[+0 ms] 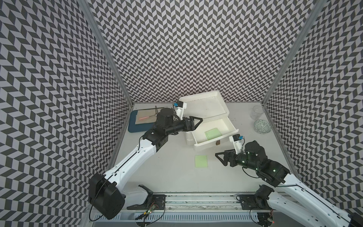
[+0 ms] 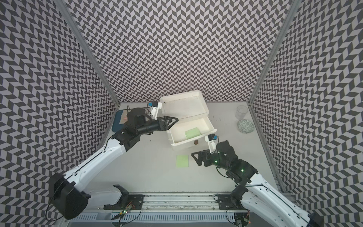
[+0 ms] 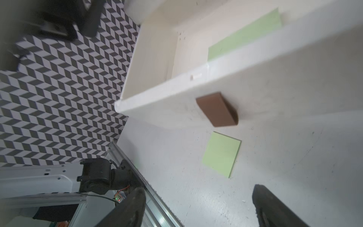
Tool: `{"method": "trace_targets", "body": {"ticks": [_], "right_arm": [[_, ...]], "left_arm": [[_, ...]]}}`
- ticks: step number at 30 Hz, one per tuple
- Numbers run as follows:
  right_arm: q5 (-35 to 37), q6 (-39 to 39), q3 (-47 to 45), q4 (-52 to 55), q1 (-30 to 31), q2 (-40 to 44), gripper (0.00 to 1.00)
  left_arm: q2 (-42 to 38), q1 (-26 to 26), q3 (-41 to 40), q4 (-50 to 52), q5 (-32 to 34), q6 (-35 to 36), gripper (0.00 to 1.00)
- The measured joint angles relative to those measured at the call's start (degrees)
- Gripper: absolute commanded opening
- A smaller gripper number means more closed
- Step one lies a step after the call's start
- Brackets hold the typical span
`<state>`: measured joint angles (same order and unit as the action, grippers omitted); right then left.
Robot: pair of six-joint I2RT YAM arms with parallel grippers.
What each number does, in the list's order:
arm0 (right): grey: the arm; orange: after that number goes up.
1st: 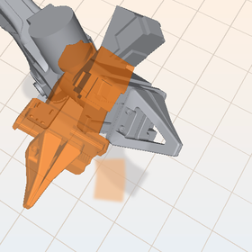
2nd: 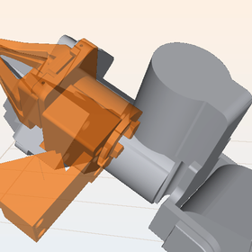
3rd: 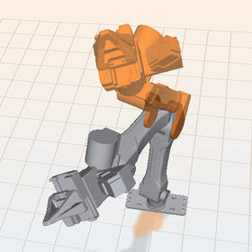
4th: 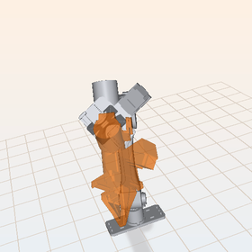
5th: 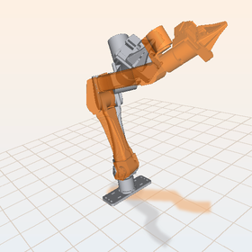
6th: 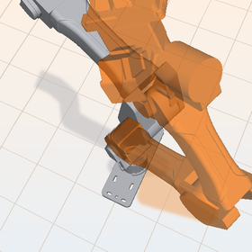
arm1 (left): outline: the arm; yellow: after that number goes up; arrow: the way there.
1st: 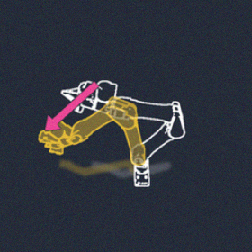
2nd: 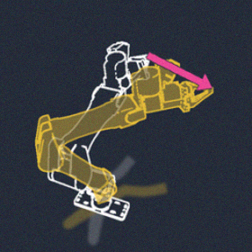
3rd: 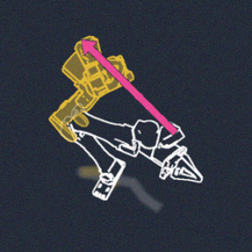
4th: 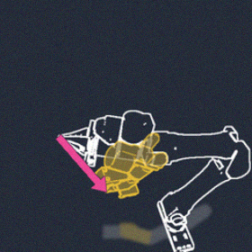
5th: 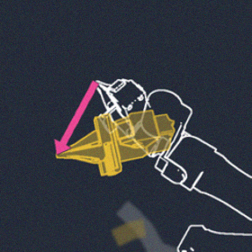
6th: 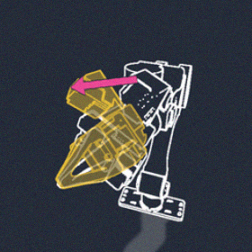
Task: Please put the sticky notes in the drawer by color
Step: Place the sticky notes in the drawer, then pick up the sticky notes from the center of the board.
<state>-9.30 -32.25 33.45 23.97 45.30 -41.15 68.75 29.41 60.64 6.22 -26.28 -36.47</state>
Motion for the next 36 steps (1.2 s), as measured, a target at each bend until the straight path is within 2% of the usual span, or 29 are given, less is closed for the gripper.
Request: {"method": "trace_targets", "body": {"ticks": [3,6,10,14,20,26,31,36], "right_arm": [[7.8,-2.5,-1.4,-1.4,10.1,-2.7,0.90],[16.6,-5.6,-2.2,-4.4,17.4,-8.2,0.92],[26.7,-10.3,-3.7,-8.5,23.9,-16.3,0.95],[33.9,-14.3,-4.2,-15.0,27.8,-24.4,0.97],[41.7,-18.8,1.1,-18.2,30.4,-38.9,1.00],[45.8,-21.0,8.6,-17.3,30.4,-50.4,1.00],[47.4,-21.2,13.3,-15.0,30.2,-55.6,1.00],[47.0,-21.4,13.9,-13.9,29.0,-58.2,1.00]], "left_arm": [[-6.7,-1.6,-7.2,-0.5,2.8,0.6,0.81],[-10.7,-3.3,-15.5,-0.7,4.7,0.7,0.81],[-13.5,-5.6,-24.9,-0.2,6.8,0.7,0.80],[-17.4,-7.7,-31.8,-0.9,8.7,0.9,0.80],[-20.3,-8.6,-38.3,-4.2,11.9,3.2,0.80],[-20.2,-8.7,-42.4,-6.5,14.1,6.7,0.79],[-20.3,-8.8,-44.9,-8.4,14.4,8.5,0.80],[-23.5,-8.8,-45.9,-9.4,14.2,9.4,0.80]]}}
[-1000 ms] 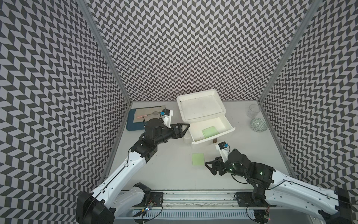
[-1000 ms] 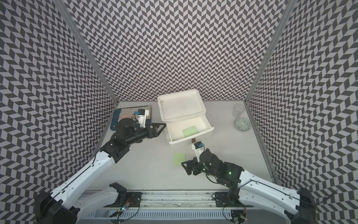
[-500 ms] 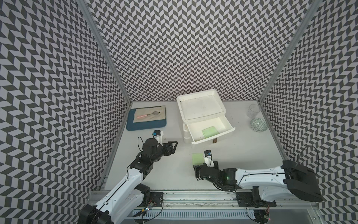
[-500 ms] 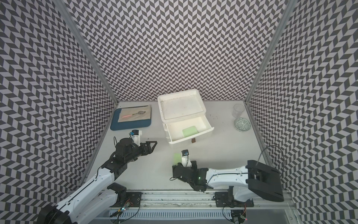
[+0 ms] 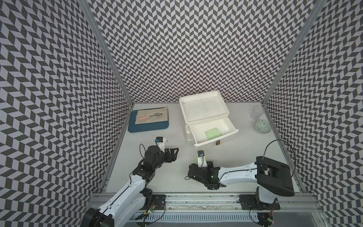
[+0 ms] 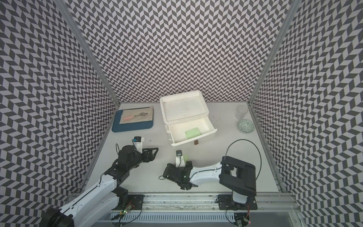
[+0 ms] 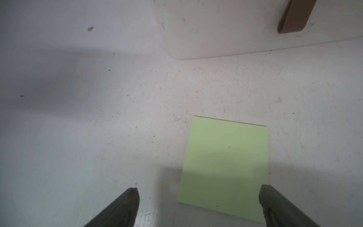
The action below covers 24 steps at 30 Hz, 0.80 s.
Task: Please put the sticky notes in the drawer by color
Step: Pick up the sticky notes from the center of the board.
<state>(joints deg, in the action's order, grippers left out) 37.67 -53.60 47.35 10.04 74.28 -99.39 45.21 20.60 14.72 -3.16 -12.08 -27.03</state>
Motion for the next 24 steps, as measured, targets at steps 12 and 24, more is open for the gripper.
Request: {"method": "trace_targets", "body": {"ticks": [12,24], "right_arm": [[0.2,0.6,2.2,0.8,-1.0,-4.3,0.89],[-2.0,1.7,-2.9,-0.3,-0.7,0.8,0.68]], "left_arm": [[-6.2,0.0,-2.0,-0.7,0.3,0.2,0.80],[-6.2,0.0,-2.0,-0.7,0.2,0.2,0.80]]}}
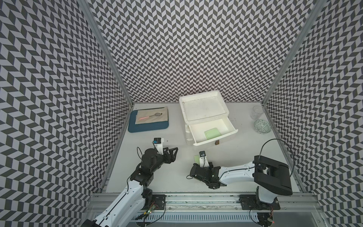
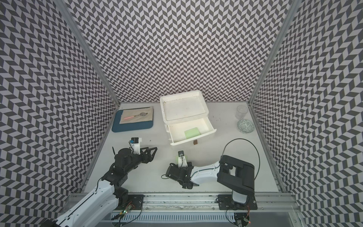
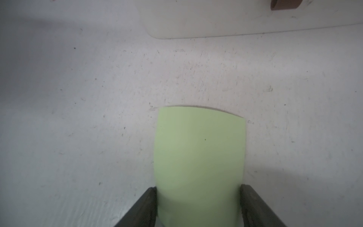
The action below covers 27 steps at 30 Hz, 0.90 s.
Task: Please put the sticky notes in the drawer by color
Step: Pick up the sticky notes from the center of the board.
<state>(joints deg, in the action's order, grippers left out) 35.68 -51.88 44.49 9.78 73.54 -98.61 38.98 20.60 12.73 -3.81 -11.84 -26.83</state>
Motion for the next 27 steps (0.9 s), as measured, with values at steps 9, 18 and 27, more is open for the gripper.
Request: {"method": "trace_targets", "body": {"ticks": [9,18,27], "right_arm": [[-1.3,0.5,-2.5,4.5,6.4,8.7,0.69],[-1.8,2.1,-4.3,7.1,8.8,23.2,0.69],[-2.1,4.6,-2.8,6.9,10.0,31.9,0.68]], "left_arm": [[-0.8,0.0,-0.5,0.0,-5.4,-4.2,0.80],[-10.5,2.2,-3.0,1.7,-14.6,-13.9,0.80],[-6.4,2.6,6.8,5.3,-23.6,-21.2,0.78]]}}
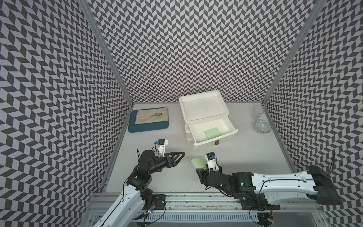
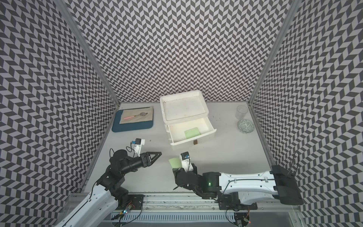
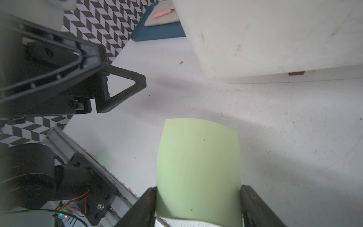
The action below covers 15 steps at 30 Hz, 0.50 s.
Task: Please put the sticky notes in the drawer by color
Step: Pick up the sticky notes from the center of the board, then place the sticky notes in the drawer.
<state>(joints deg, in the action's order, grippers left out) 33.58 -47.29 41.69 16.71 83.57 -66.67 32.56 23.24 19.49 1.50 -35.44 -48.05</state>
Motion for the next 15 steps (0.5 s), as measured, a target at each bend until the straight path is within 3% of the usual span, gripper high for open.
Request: {"method": "trace_targets", "body": {"ticks": [6,15], "right_arm": [[1.6,3.1,5.5,-0.5,0.3,2.3,0.69],[6.0,7.6,7.7,-0.7,0.3,9.0,0.69]], "left_arm": [[3.7,0.0,15.1,3.4,-1.9,0.7,0.76],[8.9,0.0,18.2,5.0,-5.1,0.4,0.75]]}}
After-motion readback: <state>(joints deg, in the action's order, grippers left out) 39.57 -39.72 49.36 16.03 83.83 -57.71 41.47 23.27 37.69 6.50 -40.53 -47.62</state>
